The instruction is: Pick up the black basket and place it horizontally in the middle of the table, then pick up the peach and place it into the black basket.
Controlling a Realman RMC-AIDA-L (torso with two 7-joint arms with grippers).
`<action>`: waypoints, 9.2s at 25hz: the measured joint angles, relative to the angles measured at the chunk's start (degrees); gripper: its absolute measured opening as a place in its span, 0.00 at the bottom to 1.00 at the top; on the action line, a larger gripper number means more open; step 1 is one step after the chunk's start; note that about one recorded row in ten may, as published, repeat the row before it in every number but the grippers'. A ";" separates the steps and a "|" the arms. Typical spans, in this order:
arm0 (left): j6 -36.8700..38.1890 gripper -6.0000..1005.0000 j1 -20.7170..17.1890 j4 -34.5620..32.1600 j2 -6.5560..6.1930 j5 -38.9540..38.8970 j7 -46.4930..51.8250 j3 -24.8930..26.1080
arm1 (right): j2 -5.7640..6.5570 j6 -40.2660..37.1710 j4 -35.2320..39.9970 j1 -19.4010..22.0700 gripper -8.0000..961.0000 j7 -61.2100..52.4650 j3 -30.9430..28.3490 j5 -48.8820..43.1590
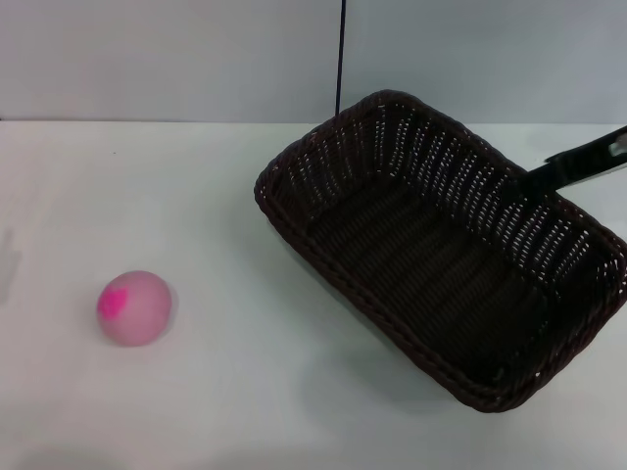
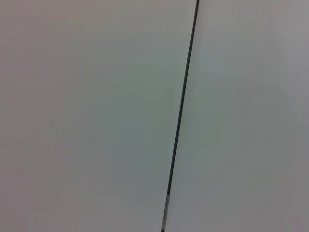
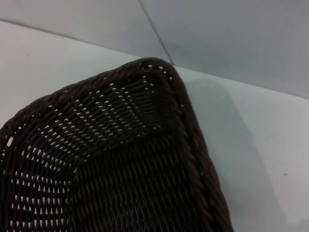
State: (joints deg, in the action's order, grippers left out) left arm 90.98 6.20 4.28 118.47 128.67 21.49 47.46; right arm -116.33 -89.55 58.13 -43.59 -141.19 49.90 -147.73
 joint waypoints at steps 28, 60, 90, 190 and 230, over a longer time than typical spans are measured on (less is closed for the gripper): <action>0.52 0.83 0.39 0.21 -0.08 -0.01 0.14 0.18 | -1.46 8.29 -4.05 -0.38 0.33 3.22 3.79 0.17; 4.58 0.83 -3.18 0.52 0.18 0.09 -0.31 -1.81 | -2.23 -1.59 5.74 -4.25 0.16 45.40 14.33 5.06; 5.19 0.83 -4.66 1.70 0.14 0.08 -0.09 -4.01 | -2.74 5.52 6.74 -0.79 0.53 48.36 19.98 9.84; 15.56 0.07 23.34 -10.98 0.23 -10.23 20.55 -64.18 | -2.67 -5.78 -36.59 34.47 0.82 81.30 3.23 97.55; 4.91 0.86 1.63 -6.93 -0.35 -10.92 1.42 -18.45 | -2.77 -16.60 -55.37 33.63 0.82 102.28 -19.60 97.63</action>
State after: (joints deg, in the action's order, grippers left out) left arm 95.89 7.83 -2.65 118.13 117.75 22.91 29.00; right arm -119.10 -106.14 2.77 -9.95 -38.91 30.30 -50.09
